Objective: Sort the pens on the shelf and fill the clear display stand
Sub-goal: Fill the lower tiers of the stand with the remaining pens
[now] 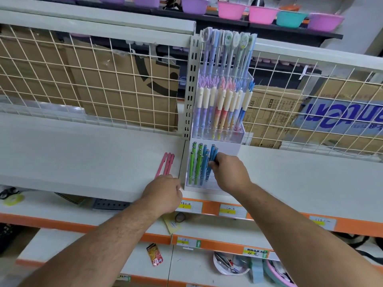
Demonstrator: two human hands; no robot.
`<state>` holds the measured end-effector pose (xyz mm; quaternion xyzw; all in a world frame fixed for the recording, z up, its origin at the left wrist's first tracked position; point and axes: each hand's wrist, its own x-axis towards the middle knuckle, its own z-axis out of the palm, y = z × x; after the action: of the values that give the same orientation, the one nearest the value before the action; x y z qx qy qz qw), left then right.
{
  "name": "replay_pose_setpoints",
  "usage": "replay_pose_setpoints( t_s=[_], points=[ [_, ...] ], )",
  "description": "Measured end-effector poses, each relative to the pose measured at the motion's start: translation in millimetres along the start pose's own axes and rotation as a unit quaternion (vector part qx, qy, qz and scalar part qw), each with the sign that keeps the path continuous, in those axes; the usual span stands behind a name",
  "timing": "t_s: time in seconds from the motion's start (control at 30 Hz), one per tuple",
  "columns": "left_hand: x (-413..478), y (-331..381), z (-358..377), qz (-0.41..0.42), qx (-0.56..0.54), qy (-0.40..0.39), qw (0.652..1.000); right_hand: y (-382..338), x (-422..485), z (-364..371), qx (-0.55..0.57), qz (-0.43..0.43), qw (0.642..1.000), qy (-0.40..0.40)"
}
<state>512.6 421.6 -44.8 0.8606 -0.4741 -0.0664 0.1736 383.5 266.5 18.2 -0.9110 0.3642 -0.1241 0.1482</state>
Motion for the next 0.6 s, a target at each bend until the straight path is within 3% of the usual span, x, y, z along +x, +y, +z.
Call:
replay_pose_setpoints(
  t_s=[0.4, 0.6],
  points=[
    [0, -3, 0, 0.005, -0.013, -0.01, 1.0, 4, -31, 8, 0.069, 0.045, 0.996, 0.015],
    [-5, -19, -5, -0.029, -0.051, 0.044, 0.997, -25, -63, 28, 0.097, -0.072, 0.986, -0.118]
  ],
)
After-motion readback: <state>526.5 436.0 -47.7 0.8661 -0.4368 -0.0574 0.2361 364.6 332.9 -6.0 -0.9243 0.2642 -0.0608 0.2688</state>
